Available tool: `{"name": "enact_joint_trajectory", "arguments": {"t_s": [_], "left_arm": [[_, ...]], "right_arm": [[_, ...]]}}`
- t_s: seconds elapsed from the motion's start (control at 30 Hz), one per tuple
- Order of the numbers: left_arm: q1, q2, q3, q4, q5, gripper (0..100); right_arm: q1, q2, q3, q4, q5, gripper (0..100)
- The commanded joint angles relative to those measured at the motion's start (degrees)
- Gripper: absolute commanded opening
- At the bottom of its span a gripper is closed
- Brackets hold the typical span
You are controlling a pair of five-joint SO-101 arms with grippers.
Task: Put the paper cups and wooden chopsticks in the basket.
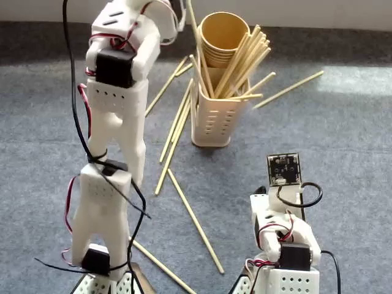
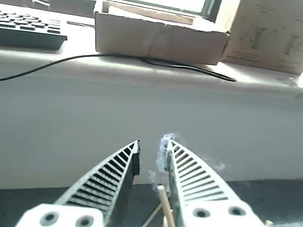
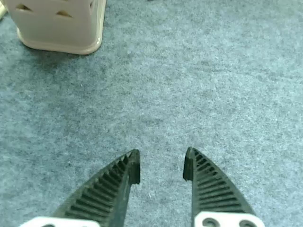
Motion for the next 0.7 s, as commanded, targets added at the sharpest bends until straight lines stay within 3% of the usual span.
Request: {"name": "enact_joint_trajectory", "arguments": {"t_s": [0.0,0.17,0.5,0.67], "left_arm": [[-5.8,6.7,0.9,-11.4,0.0,11],[-6.4,13.4,4.2,-16.4,0.1,11],[0.8,14.9,3.1,-16.3,0.1,11],[5.1,11.0,-2.2,-7.3,0.2,11]], "right_arm": [[0.2,-0.4,-0.4,-1.2,0.5,15.6],[0.2,-0.4,-0.4,-1.2,0.5,15.6],[0.1,-0.4,-0.4,-1.2,0.5,15.6],[0.1,-0.4,-0.4,-1.2,0.5,15.6]]}}
